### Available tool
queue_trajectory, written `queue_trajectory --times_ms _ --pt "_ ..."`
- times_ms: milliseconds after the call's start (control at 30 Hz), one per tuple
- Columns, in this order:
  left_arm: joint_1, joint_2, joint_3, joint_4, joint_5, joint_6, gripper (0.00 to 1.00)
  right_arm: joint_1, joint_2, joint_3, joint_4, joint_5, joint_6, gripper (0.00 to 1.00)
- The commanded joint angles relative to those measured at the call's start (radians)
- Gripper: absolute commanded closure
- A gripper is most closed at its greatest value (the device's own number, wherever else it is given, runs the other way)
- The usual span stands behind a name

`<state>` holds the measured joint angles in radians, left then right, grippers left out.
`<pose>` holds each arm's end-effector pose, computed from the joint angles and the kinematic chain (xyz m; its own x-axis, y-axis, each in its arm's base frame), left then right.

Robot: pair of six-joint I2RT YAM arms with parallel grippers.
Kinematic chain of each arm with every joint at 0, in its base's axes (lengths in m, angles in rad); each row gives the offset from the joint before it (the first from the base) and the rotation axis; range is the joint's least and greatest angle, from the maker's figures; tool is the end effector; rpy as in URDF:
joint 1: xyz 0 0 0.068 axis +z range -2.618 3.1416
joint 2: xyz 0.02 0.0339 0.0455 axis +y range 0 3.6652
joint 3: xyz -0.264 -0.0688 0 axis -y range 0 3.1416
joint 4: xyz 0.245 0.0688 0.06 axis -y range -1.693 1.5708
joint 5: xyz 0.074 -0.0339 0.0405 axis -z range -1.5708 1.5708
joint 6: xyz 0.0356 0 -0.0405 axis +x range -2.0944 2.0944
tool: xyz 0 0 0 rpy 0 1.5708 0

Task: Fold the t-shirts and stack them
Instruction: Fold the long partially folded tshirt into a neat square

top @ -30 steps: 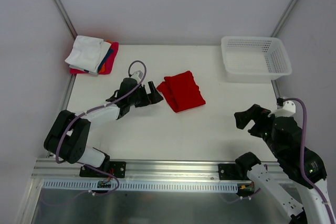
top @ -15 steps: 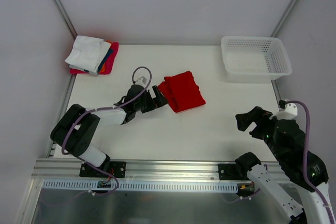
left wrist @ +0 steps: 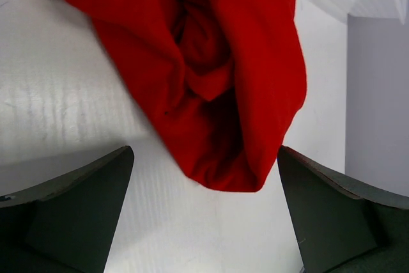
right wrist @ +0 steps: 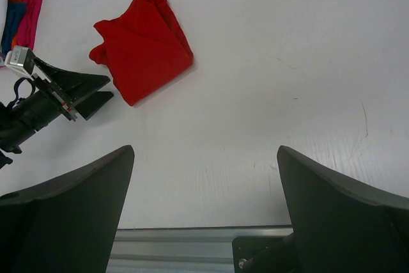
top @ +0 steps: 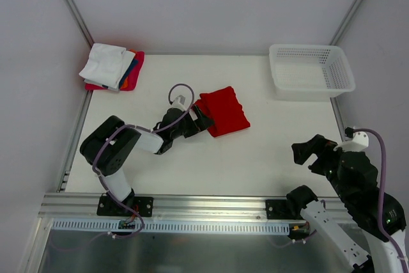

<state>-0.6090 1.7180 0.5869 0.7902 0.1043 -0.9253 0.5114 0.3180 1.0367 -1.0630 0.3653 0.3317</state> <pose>0.2607 -0.1863 0.1419 -0.6837 -0.4917 -0.5392 0.1716 0.6098 -0.7738 0.0194 -0.0037 0.3663 -0.3317 0.1627 -0.9293 -0.0591 0.9795 0.1925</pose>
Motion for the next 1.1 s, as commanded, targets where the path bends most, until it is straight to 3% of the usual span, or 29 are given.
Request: queue_trajectory --times_ms 0,500,900,1067 --pt "-0.018 0.075 0.002 0.09 0.021 -0.047 0.01 0.004 -0.014 0.042 -0.044 0.029 0.007 0.01" --pt "-0.049 0.229 0.103 0.181 0.014 -0.096 0.01 0.004 -0.03 0.019 -0.066 0.05 0.015 0.01" --pt "-0.048 0.222 0.143 0.08 -0.126 -0.119 0.01 0.004 -0.04 0.031 -0.084 0.064 0.01 0.01" --pt "-0.048 0.265 0.185 0.083 -0.133 -0.155 0.05 0.003 -0.048 0.049 -0.106 0.075 0.006 0.0"
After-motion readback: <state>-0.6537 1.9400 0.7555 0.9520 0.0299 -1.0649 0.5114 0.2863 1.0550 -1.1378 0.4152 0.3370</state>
